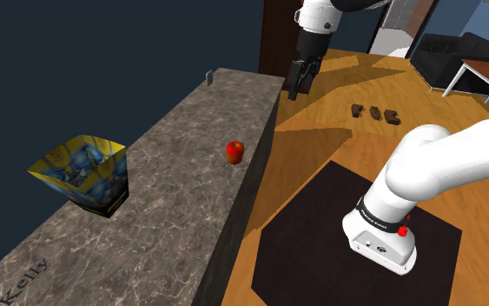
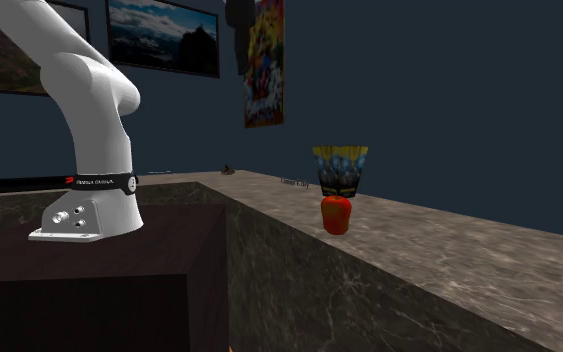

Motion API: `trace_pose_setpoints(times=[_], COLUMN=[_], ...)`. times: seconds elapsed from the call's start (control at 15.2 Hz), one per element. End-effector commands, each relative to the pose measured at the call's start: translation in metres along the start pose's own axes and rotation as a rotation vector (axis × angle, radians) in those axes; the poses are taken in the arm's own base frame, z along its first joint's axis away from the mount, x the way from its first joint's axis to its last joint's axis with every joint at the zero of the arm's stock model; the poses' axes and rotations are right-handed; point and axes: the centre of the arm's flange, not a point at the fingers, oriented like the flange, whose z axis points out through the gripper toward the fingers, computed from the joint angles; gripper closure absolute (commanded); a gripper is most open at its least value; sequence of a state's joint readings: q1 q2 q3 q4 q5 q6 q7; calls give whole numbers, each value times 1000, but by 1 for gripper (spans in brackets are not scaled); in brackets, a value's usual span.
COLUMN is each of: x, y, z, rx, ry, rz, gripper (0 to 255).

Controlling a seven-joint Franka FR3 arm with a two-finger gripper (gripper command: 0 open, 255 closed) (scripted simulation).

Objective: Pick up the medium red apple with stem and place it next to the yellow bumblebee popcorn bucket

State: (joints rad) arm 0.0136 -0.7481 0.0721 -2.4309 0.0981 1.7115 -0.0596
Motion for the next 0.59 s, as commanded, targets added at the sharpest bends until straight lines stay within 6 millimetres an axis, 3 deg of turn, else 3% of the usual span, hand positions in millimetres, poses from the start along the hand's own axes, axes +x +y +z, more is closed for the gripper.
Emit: trace_pose_setpoints(times=[0.0, 0.53], x=[0, 65], y=[0, 28], z=[0, 80], rx=[0, 32], ry=[0, 2], rz=[0, -81], gripper=[0, 0])
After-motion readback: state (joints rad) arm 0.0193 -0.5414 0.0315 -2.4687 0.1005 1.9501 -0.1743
